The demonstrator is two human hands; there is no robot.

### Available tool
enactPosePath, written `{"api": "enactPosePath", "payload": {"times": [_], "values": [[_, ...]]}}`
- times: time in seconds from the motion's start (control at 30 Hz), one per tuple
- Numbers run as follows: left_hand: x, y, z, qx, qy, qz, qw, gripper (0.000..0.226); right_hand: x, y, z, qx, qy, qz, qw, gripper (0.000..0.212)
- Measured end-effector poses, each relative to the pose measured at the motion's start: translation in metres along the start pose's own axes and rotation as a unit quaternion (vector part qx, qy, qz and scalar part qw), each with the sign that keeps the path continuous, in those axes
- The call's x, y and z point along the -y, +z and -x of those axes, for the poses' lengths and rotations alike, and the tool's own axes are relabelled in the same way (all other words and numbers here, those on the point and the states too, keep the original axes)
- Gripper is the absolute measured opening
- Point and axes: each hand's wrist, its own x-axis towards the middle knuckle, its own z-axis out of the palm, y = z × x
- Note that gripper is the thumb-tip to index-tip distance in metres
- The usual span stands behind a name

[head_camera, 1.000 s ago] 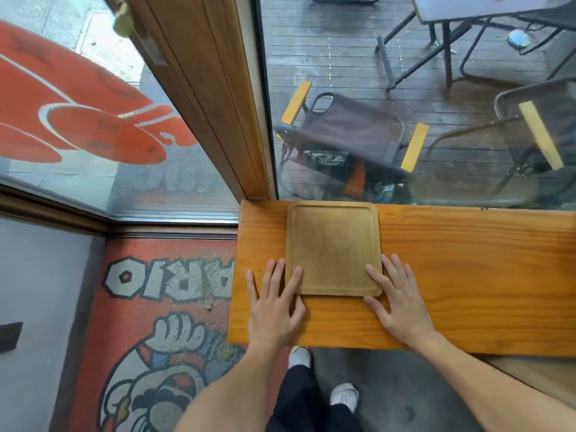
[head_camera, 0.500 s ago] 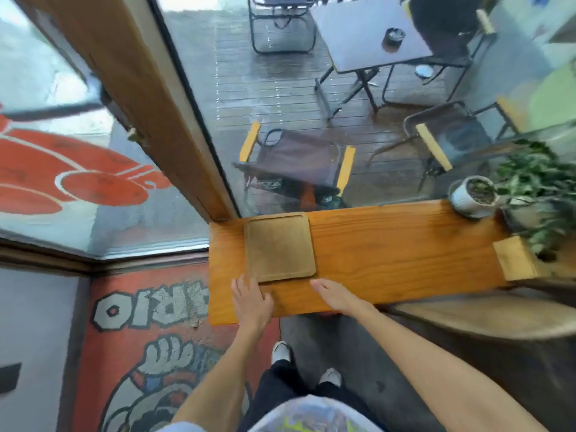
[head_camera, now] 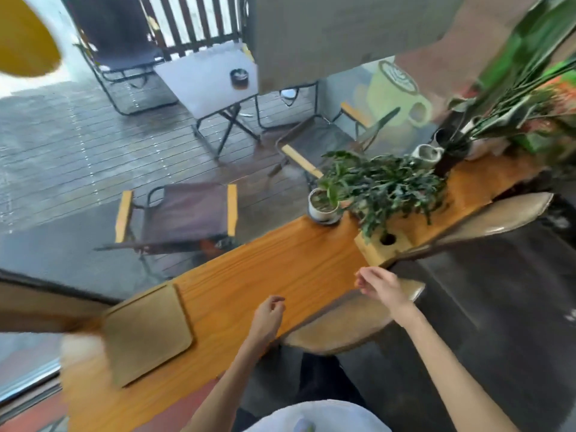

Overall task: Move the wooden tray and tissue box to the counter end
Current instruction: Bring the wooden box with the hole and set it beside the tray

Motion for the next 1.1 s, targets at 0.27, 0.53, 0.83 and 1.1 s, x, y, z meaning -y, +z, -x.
{"api": "enactPosePath", "payload": {"times": [0.27, 0.53, 0.83, 1.1], "values": [[-0.119, 0.159, -0.100, 0.069, -0.097, 0.049, 0.992, 0.036, -0.021, -0.171, -0.151, -0.101, 0.063, 0.063, 0.991, 0.031], [-0.159, 0.221, -0.148, 0.026, -0.161, 0.142, 0.976, 0.058, -0.002, -0.164, -0.218, -0.040, 0.113, 0.125, 0.985, 0.060], [-0.119, 0.171, -0.145, -0.072, -0.108, 0.258, 0.957, 0.066, -0.019, -0.028, -0.172, 0.108, 0.107, 0.015, 0.988, 0.062], [-0.040, 0.049, -0.044, -0.263, -0.140, 0.336, 0.893, 0.062, 0.010, 0.104, -0.090, 0.278, 0.065, 0.052, 0.957, 0.061]]}}
